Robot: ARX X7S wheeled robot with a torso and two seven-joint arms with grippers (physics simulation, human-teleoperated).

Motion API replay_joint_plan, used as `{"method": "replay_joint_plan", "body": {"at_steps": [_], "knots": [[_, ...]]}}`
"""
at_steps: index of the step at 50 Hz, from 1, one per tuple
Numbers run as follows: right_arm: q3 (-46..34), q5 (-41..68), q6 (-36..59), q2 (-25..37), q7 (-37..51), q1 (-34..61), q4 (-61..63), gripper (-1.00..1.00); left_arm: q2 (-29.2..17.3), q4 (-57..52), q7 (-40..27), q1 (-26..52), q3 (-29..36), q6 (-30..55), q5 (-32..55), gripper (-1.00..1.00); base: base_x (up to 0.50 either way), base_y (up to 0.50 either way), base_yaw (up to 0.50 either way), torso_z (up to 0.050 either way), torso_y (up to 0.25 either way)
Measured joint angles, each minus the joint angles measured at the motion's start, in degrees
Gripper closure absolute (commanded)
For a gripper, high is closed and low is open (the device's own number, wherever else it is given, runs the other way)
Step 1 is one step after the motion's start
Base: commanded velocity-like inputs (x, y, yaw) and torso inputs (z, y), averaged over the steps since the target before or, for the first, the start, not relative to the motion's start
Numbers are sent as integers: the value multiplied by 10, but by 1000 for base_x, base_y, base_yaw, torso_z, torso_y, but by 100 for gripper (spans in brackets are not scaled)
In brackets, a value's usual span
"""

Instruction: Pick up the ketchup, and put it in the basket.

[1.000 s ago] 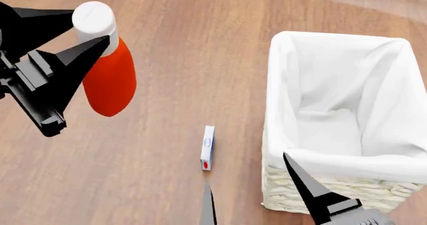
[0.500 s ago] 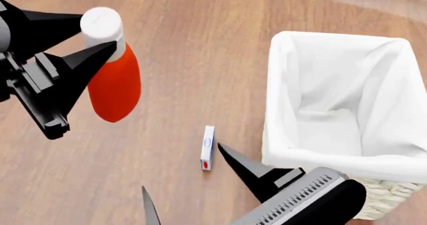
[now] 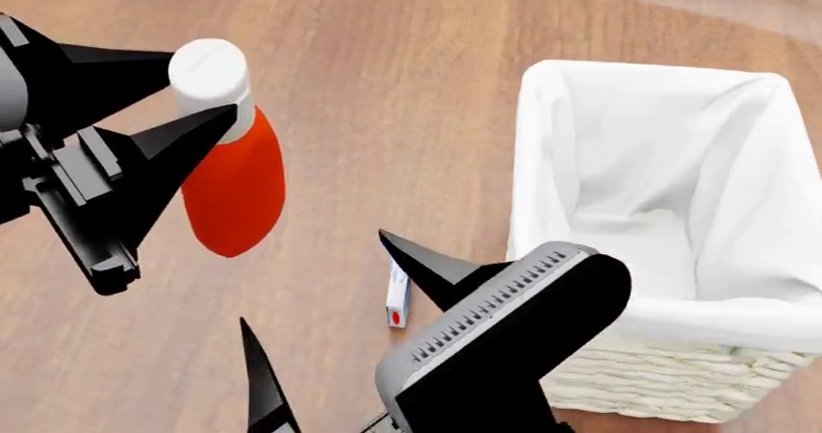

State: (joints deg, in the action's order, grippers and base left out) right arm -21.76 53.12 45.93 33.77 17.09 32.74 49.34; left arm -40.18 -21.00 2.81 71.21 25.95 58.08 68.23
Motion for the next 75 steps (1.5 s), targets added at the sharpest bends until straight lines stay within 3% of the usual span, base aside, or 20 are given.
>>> {"method": "replay_joint_plan", "body": {"at_steps": [36, 75], "knots": [[-71, -92, -55, -69, -40, 29, -119, -100, -4, -27, -9, -19, -12, -14, 23, 100, 0, 0, 0, 0, 1], [-98, -119, -82, -124, -68, 80, -216, -100, -4, -30, -3, -34, -14, -32, 30, 100, 0, 0, 0, 0, 1]]}}
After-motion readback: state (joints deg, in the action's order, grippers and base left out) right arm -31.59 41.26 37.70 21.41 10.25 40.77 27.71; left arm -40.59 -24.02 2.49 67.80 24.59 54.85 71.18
